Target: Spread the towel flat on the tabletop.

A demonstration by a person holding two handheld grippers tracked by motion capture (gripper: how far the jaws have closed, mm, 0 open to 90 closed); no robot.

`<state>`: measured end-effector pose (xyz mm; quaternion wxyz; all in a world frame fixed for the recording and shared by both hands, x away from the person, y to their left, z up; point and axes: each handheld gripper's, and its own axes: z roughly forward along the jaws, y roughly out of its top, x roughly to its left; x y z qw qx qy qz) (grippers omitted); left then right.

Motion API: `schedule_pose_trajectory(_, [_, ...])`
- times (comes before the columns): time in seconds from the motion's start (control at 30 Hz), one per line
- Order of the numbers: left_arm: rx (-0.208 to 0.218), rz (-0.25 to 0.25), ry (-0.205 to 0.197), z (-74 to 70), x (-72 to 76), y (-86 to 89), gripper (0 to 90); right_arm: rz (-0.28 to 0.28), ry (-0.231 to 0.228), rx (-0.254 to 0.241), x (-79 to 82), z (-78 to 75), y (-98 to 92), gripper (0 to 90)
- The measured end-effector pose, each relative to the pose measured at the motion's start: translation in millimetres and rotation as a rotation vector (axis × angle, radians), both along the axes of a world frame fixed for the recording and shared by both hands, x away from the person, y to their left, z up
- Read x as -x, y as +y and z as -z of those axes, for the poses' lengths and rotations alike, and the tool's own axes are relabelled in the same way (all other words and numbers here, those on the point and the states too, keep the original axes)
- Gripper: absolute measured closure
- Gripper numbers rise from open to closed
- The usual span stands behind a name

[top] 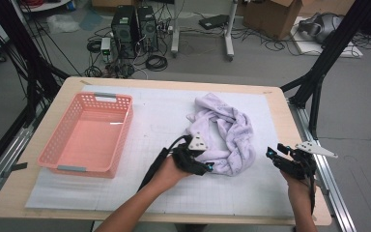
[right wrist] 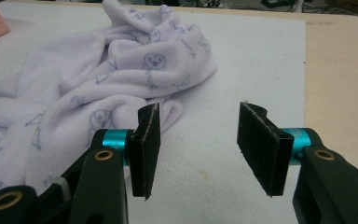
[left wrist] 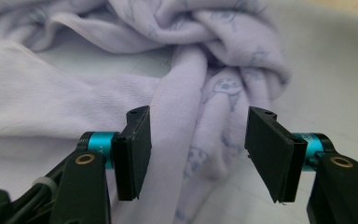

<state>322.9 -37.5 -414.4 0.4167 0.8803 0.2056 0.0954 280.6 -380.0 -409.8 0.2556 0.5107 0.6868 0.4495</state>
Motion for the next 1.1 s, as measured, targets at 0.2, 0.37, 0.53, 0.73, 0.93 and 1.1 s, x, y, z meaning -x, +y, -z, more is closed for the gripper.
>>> schedule_pose_trajectory(0.2, [0.015, 0.032, 0.078, 15.7, -13.6, -6.1, 82.8, -0.010, 0.014, 0.006, -1.4, 3.5, -0.5, 49.1])
schedule_pose_trajectory(0.37, [0.308, 0.045, 0.138, -6.6, -16.0, 15.3, 83.8, -0.061, 0.015, 0.015, -2.6, 4.3, 7.7, 51.4])
schedule_pose_trajectory(0.53, [0.437, 0.005, 0.120, -22.3, -16.8, 30.1, 83.9, -0.130, 0.028, 0.018, -6.0, 8.9, 19.3, 51.4])
schedule_pose_trajectory(0.73, [0.438, -0.077, 0.076, -29.8, -20.5, 47.5, 83.8, -0.258, 0.150, -0.013, -18.0, 23.4, 44.4, 36.8])
schedule_pose_trajectory(0.93, [0.395, -0.156, 0.034, -33.1, -24.9, 64.6, 83.8, -0.336, 0.203, 0.107, -31.7, 37.4, 74.1, 79.2])
schedule_pose_trajectory(1.1, [0.391, -0.293, -0.015, -34.5, -33.9, 87.6, 84.1, -0.228, 0.121, 0.141, -47.6, 21.0, 72.5, 83.2])
